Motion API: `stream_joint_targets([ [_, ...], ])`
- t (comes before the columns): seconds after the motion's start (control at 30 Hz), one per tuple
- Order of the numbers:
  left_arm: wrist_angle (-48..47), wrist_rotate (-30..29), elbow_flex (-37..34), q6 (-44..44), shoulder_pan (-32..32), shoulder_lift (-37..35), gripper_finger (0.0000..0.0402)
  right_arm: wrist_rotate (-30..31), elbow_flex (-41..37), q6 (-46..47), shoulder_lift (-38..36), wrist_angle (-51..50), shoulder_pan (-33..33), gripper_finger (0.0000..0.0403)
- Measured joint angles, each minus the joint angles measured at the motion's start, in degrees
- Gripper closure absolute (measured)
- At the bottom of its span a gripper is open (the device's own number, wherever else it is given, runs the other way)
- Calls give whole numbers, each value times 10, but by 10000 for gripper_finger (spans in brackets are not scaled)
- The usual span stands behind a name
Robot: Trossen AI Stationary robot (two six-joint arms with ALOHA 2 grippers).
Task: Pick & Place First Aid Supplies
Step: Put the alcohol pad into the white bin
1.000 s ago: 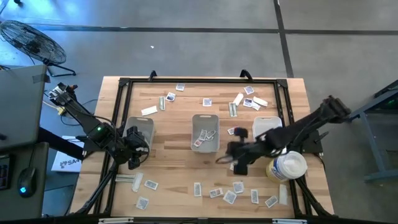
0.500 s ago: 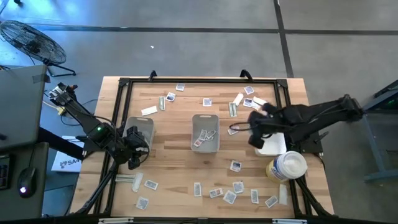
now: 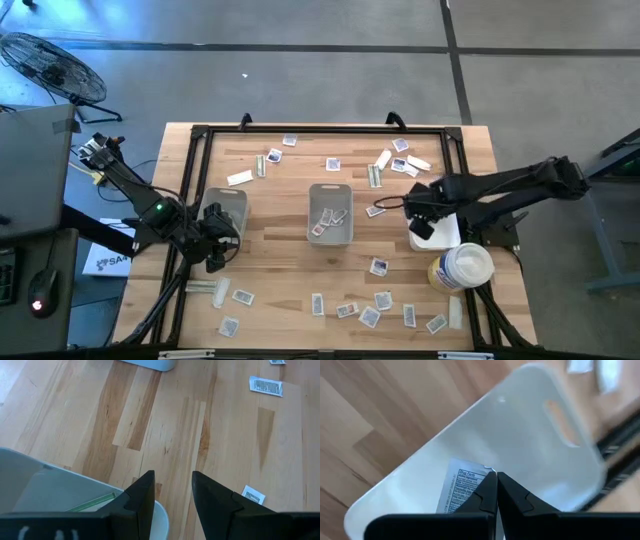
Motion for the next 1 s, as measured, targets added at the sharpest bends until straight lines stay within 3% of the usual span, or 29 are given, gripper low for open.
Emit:
stream_joint_targets([
  [0.37,0,2,0,0,0,0,273,-61,-87,-45,0,76,-44,402],
  [0.7,0,2,0,0,0,0,273,-38,-94,-47,0,78,-78,390],
  [1.0,0,2,0,0,0,0,273,-4,-88,-61,0,77,-79,339],
])
